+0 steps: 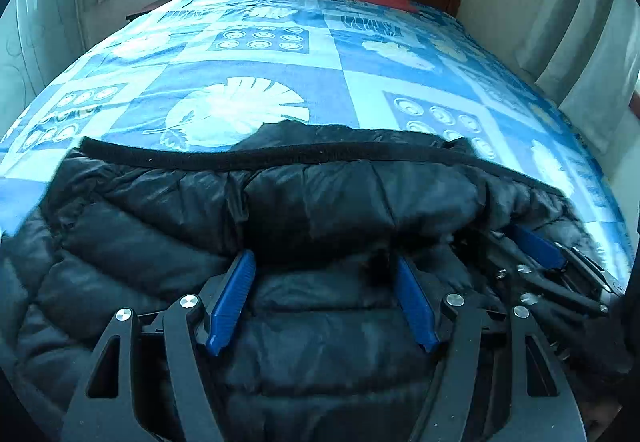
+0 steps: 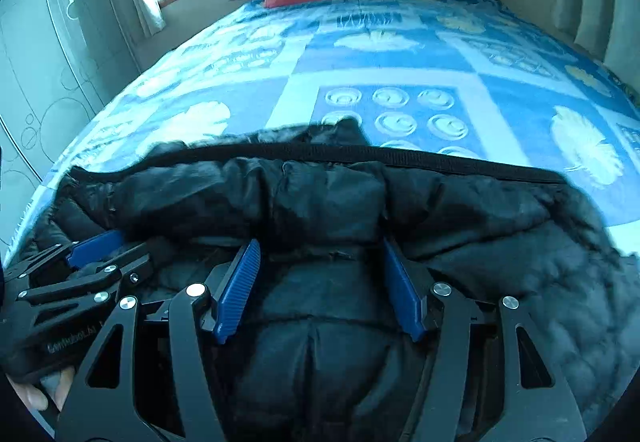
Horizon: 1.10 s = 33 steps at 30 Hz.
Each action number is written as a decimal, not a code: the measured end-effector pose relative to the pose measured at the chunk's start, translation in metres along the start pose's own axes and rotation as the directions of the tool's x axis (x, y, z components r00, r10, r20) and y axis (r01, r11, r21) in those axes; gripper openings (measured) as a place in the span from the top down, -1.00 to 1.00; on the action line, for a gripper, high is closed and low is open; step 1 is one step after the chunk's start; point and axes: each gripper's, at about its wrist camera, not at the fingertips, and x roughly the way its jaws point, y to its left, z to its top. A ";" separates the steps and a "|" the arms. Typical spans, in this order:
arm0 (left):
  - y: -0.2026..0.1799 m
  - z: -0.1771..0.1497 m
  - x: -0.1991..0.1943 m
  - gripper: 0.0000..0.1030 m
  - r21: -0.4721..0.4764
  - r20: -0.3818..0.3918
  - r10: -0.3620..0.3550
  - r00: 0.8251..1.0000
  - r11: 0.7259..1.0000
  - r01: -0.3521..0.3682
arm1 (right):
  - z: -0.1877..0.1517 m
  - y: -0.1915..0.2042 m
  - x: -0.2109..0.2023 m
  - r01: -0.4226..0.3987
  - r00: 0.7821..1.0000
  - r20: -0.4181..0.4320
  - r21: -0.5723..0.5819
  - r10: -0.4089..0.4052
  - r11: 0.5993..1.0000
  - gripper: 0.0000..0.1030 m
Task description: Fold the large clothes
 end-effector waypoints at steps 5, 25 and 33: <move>0.023 -0.014 -0.069 -0.34 -0.051 0.067 -0.021 0.998 0.998 0.025 | -0.015 -0.029 -0.083 0.049 0.995 0.082 0.000 -0.048 0.999 -0.38; 0.148 -0.182 -0.181 -0.55 -0.431 0.091 0.040 0.995 0.903 0.003 | -0.163 -0.159 -0.149 0.124 0.991 -0.082 0.330 -0.103 0.936 -0.53; 0.155 -0.190 -0.164 -0.14 -0.533 0.102 0.046 0.994 0.846 0.016 | -0.175 -0.153 -0.140 0.034 0.998 -0.065 0.409 -0.008 0.912 -0.16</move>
